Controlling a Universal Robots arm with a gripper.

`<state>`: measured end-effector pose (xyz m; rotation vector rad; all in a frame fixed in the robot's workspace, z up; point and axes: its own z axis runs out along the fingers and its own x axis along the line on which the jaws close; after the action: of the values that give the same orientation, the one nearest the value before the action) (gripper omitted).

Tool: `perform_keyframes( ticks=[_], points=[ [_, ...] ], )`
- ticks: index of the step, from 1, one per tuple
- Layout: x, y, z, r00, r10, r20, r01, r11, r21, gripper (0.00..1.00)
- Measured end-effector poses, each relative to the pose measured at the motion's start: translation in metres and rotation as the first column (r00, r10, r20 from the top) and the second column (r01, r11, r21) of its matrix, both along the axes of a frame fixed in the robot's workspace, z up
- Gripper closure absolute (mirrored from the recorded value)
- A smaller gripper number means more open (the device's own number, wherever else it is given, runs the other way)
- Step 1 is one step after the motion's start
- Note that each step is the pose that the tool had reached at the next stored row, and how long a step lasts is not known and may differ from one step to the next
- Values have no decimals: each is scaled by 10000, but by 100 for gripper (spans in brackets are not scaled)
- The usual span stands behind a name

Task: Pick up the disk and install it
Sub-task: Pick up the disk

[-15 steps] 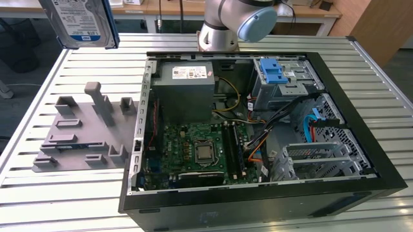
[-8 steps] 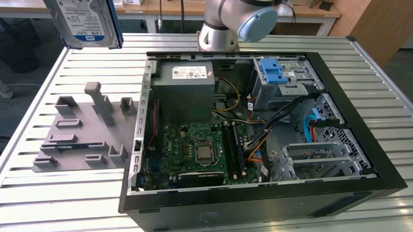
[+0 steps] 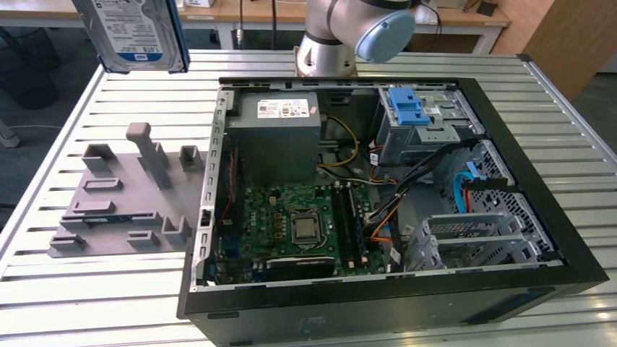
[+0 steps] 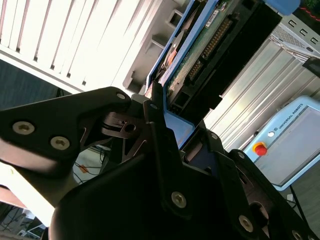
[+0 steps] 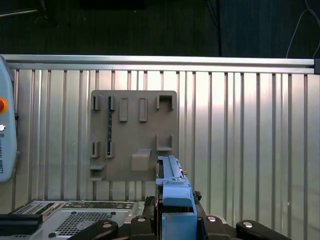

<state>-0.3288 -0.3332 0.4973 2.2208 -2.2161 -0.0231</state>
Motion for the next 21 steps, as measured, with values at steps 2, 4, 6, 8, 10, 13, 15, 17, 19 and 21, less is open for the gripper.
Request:
perform_keyframes(
  ticks=[2, 4, 6, 8, 10, 13, 15, 17, 19, 21],
  points=[
    [19, 0, -1, 10000, 0, 1, 0, 10000, 1, 64],
    [41, 0, 0, 10000, 0, 0, 0, 10000, 1, 64],
    [61, 0, -1, 10000, 0, 1, 0, 10000, 1, 64],
    [82, 0, 0, 10000, 0, 0, 0, 10000, 0, 64],
    [103, 0, 0, 10000, 0, 0, 0, 10000, 0, 64],
    [135, 0, 0, 10000, 0, 0, 0, 10000, 0, 64],
    [157, 0, 0, 10000, -1, 1, 1, 10000, 1, 64],
    [178, 0, 0, 10000, 0, 0, 0, 10000, 0, 64],
    [198, 0, 0, 10000, 0, 1, 0, 10000, 1, 64],
    [220, 0, 0, 10000, 0, 0, 0, 10000, 0, 64]
  ],
)
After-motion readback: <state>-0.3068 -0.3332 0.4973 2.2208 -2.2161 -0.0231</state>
